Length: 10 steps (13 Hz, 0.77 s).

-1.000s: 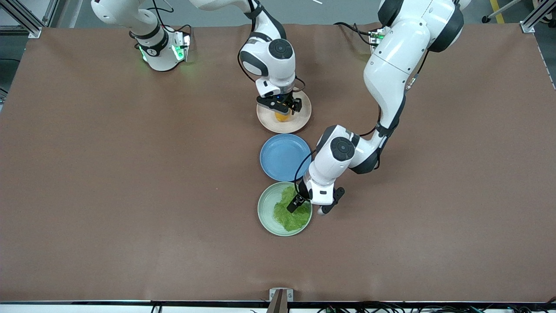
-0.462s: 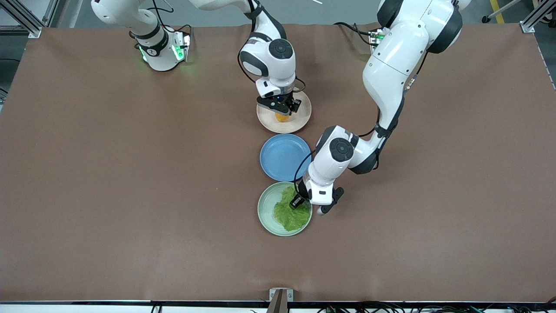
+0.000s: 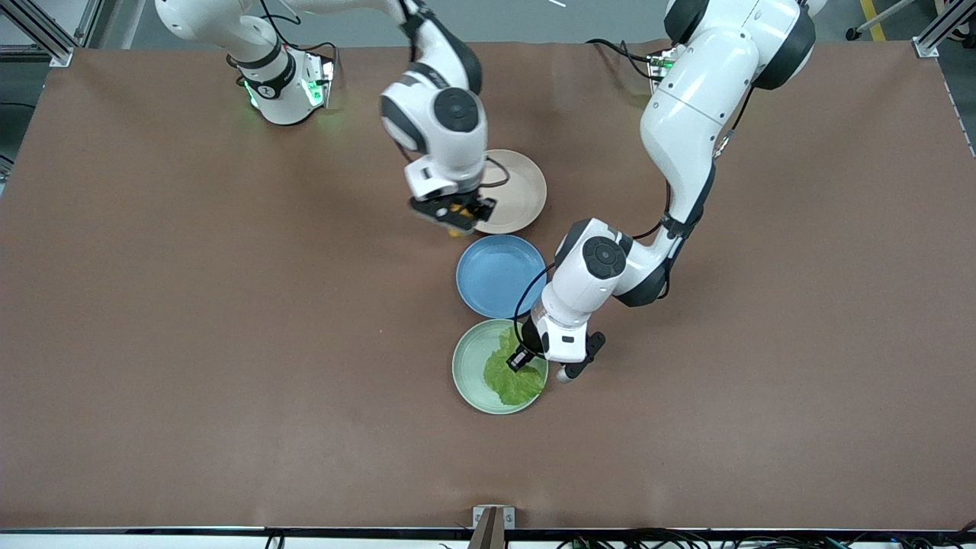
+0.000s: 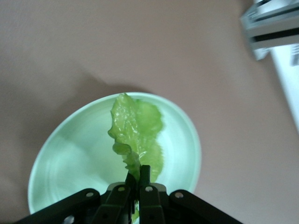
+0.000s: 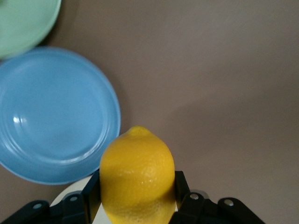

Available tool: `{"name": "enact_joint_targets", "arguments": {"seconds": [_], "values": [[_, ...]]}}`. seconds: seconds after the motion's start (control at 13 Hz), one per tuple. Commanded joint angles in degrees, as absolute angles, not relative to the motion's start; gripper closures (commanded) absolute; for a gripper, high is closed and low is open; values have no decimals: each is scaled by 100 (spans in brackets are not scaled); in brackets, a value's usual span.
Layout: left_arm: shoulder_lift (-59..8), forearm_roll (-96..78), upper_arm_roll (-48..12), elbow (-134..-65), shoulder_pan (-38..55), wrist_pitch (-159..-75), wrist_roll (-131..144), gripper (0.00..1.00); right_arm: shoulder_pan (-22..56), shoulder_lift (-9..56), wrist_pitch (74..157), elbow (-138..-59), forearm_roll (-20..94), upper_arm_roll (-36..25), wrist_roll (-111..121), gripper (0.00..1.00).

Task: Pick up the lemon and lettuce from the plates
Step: 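Carry the lemon off the plate while the left gripper carries the lettuce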

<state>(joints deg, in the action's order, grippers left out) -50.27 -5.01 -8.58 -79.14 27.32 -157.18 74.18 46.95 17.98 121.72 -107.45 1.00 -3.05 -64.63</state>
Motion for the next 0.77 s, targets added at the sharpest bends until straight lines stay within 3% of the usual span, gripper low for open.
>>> {"name": "enact_joint_targets", "arguments": {"seconds": [0.0, 0.31, 0.46, 0.69], "values": [[-4327, -510, -826, -8077, 2611, -15251, 7506, 95, 3625, 1038, 11690, -11056, 220, -193, -5085, 100], [-3053, -501, -870, -8813, 2084, -13986, 6929, 95, 2165, 993, 11715, -11135, 220, -202, -3036, 100], [-2481, -501, -870, -9567, 1777, -13773, 6060, 95, 1567, 1054, 11820, -11188, 220, -202, -2210, 100], [-1760, -501, -861, -10842, 1285, -13772, 4426, 95, 1161, 1142, 12907, -11968, 229, -193, -1592, 100]]}}
